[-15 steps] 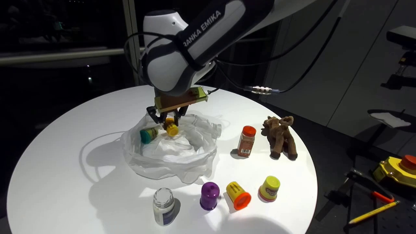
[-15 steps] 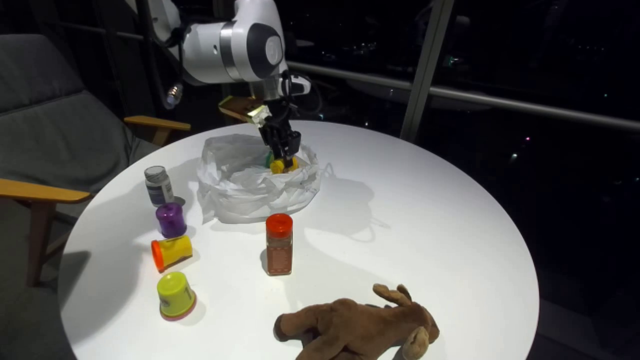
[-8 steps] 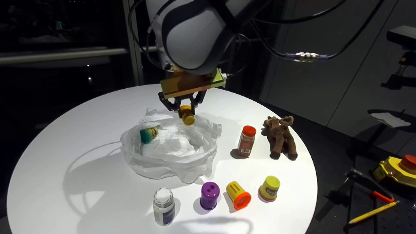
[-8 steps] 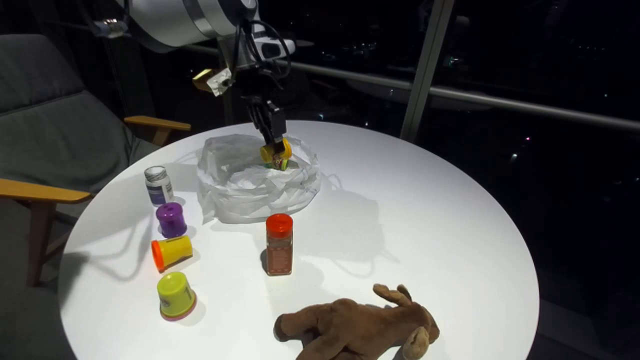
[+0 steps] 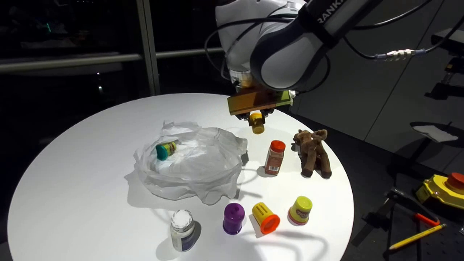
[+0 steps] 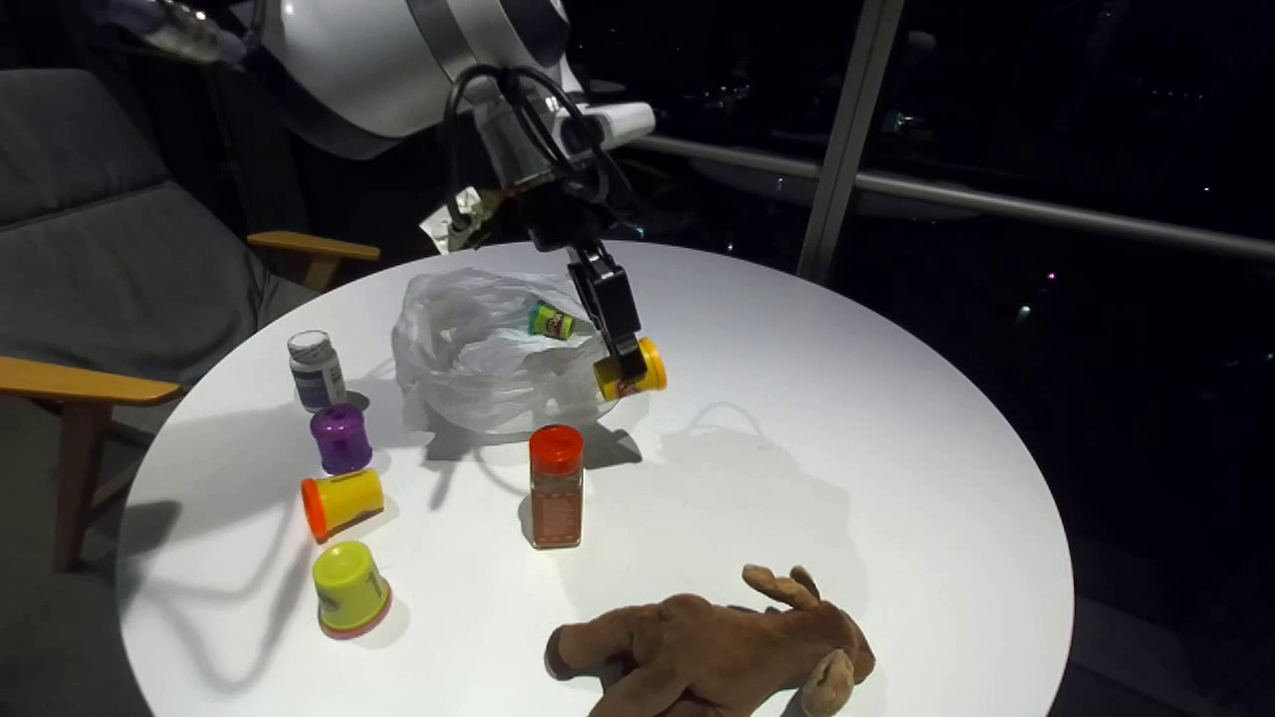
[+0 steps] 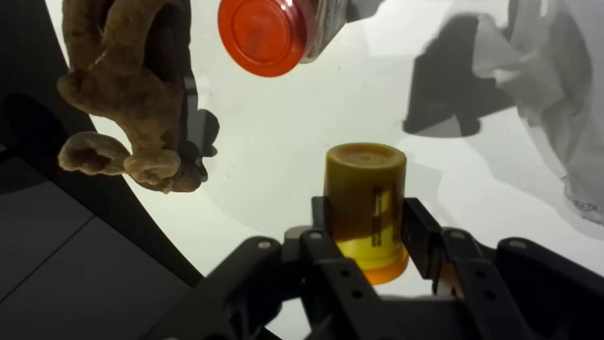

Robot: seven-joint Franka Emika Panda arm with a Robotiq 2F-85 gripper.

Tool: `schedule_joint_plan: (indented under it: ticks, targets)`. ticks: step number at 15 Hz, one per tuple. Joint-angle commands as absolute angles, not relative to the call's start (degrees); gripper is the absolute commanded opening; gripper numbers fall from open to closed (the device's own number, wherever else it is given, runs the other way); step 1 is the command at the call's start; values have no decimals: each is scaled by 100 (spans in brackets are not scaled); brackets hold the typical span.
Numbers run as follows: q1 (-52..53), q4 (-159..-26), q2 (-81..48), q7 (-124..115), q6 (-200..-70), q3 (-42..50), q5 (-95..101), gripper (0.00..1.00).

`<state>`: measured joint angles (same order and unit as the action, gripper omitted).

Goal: Remove the deer toy and containers from the white plastic bag and place them on the table

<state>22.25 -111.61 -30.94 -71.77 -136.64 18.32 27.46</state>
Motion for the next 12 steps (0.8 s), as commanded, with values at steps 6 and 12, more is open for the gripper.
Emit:
schedule_joint_plan:
  ticks: [6,12]
  targets:
    - [783,-10766,-3580,-6335,-14742,987,1811,17]
    - [669,-10315,-4192,-5753,-14387,969,1109,17]
